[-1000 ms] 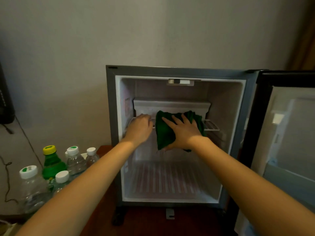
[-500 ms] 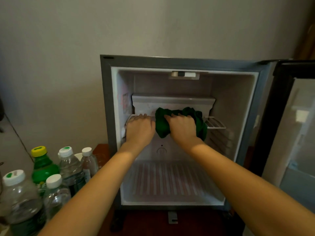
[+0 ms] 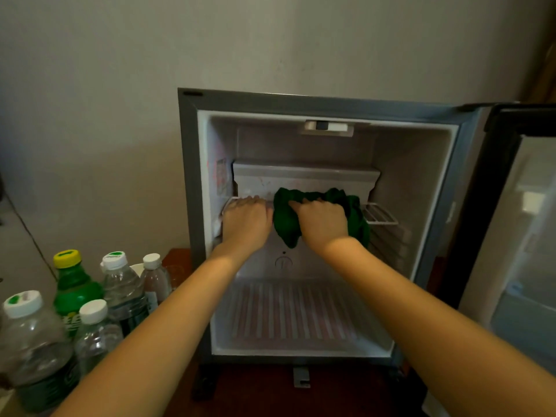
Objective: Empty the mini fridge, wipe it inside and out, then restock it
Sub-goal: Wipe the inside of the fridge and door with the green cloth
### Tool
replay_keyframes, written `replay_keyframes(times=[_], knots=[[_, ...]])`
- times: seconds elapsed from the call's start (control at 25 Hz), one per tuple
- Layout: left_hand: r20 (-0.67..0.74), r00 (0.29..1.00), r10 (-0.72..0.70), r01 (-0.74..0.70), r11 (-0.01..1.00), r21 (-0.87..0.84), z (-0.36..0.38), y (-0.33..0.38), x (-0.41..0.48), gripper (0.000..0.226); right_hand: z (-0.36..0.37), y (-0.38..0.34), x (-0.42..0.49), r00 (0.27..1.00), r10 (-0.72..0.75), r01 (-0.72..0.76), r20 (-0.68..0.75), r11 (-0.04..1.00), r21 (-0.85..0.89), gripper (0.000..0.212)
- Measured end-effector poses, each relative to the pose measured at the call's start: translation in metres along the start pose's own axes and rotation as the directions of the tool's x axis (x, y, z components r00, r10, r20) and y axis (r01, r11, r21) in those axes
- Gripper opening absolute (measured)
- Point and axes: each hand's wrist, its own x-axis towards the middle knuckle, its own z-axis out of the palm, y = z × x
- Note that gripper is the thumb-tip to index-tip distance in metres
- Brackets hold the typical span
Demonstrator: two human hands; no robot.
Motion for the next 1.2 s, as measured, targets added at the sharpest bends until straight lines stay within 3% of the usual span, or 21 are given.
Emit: replay_keyframes(times=[0.08, 0.16, 0.24, 0.28, 0.32, 0.36, 0.4, 0.44, 0.48, 0.52, 0.56, 0.6, 0.68, 0.84, 0.92, 1.0, 1.08, 1.16, 1.2], knots=[[0.056, 0.998, -0.036, 0.036, 0.999, 0.003, -0.001, -0.001, 0.003, 0.016, -0.010, 0.005, -0.012, 0.998, 0.010, -0.014, 0.058, 0.998, 0.066, 0.051], [0.074, 0.996, -0.041, 0.040, 0.999, 0.013, -0.002, -0.002, 0.004, 0.023, -0.022, 0.016, -0.029, 0.994, 0.062, -0.082, 0.092, 0.967, 0.241, 0.046], [0.104, 0.993, -0.050, 0.048, 0.999, 0.019, -0.005, -0.001, 0.006, 0.027, -0.026, 0.027, -0.050, 0.968, 0.242, -0.170, -0.061, 0.818, 0.550, 0.027], [0.124, 0.991, -0.048, 0.046, 0.999, 0.025, -0.006, 0.000, 0.006, 0.030, -0.031, 0.032, -0.058, 0.894, 0.436, -0.217, -0.102, 0.621, 0.753, 0.020], [0.141, 0.989, -0.042, 0.038, 0.999, 0.033, -0.007, -0.001, 0.007, 0.031, -0.036, 0.042, -0.059, 0.764, 0.636, -0.180, -0.113, 0.377, 0.909, 0.020], [0.149, 0.988, -0.040, 0.036, 0.999, 0.032, -0.008, -0.001, 0.007, 0.032, -0.041, 0.054, -0.058, 0.627, 0.763, -0.060, -0.154, 0.245, 0.968, 0.022], [0.154, 0.987, -0.041, 0.037, 0.999, 0.030, -0.009, 0.000, 0.007, 0.032, -0.041, 0.068, -0.052, 0.564, 0.799, 0.018, -0.209, 0.241, 0.970, 0.025], [0.159, 0.987, -0.036, 0.032, 0.999, 0.032, -0.010, 0.001, 0.007, 0.032, -0.039, 0.080, -0.045, 0.598, 0.747, 0.030, -0.292, 0.343, 0.939, 0.031], [0.155, 0.987, -0.031, 0.027, 0.999, 0.029, -0.011, 0.002, 0.006, 0.032, -0.034, 0.090, -0.035, 0.727, 0.587, -0.045, -0.357, 0.559, 0.828, 0.045], [0.146, 0.989, -0.030, 0.027, 0.999, 0.019, -0.011, 0.002, 0.005, 0.032, -0.026, 0.095, -0.027, 0.889, 0.382, -0.158, -0.253, 0.775, 0.612, 0.067], [0.133, 0.990, -0.037, 0.037, 0.999, -0.001, -0.010, 0.003, 0.005, 0.033, -0.015, 0.095, -0.020, 0.971, 0.237, -0.215, -0.019, 0.910, 0.354, 0.091], [0.119, 0.992, -0.051, 0.055, 0.998, -0.024, -0.010, 0.002, 0.004, 0.034, -0.004, 0.091, -0.018, 0.965, 0.167, -0.197, 0.201, 0.970, 0.140, 0.109], [0.095, 0.992, -0.078, 0.082, 0.996, -0.044, -0.008, 0.000, 0.004, 0.034, 0.010, 0.081, -0.013, 0.935, 0.118, -0.115, 0.334, 0.993, -0.028, 0.122], [0.058, 0.994, -0.095, 0.097, 0.995, -0.036, -0.004, 0.004, 0.002, 0.032, 0.013, 0.087, 0.017, 0.925, 0.062, -0.063, 0.376, 0.998, -0.008, 0.104], [0.056, 0.992, -0.111, 0.112, 0.993, -0.019, -0.005, 0.005, 0.003, 0.032, 0.014, 0.085, 0.018, 0.959, 0.088, -0.092, 0.270, 0.996, 0.000, 0.083], [0.048, 0.993, -0.112, 0.112, 0.994, -0.011, -0.006, 0.005, 0.001, 0.033, 0.025, 0.071, -0.002, 0.991, 0.129, -0.128, 0.040, 0.991, -0.025, 0.060], [0.056, 0.992, -0.114, 0.114, 0.993, 0.011, -0.007, 0.006, 0.001, 0.033, 0.028, 0.061, -0.014, 0.984, 0.165, -0.170, -0.066, 0.983, -0.068, 0.050], [0.049, 0.992, -0.113, 0.112, 0.994, 0.015, -0.005, 0.004, 0.002, 0.033, 0.023, 0.063, -0.006, 0.981, 0.193, -0.190, 0.029, 0.978, -0.082, 0.059], [0.043, 0.992, -0.114, 0.114, 0.993, 0.004, -0.004, 0.004, 0.002, 0.033, 0.019, 0.068, 0.002, 0.971, 0.185, -0.177, 0.152, 0.982, -0.067, 0.072]])
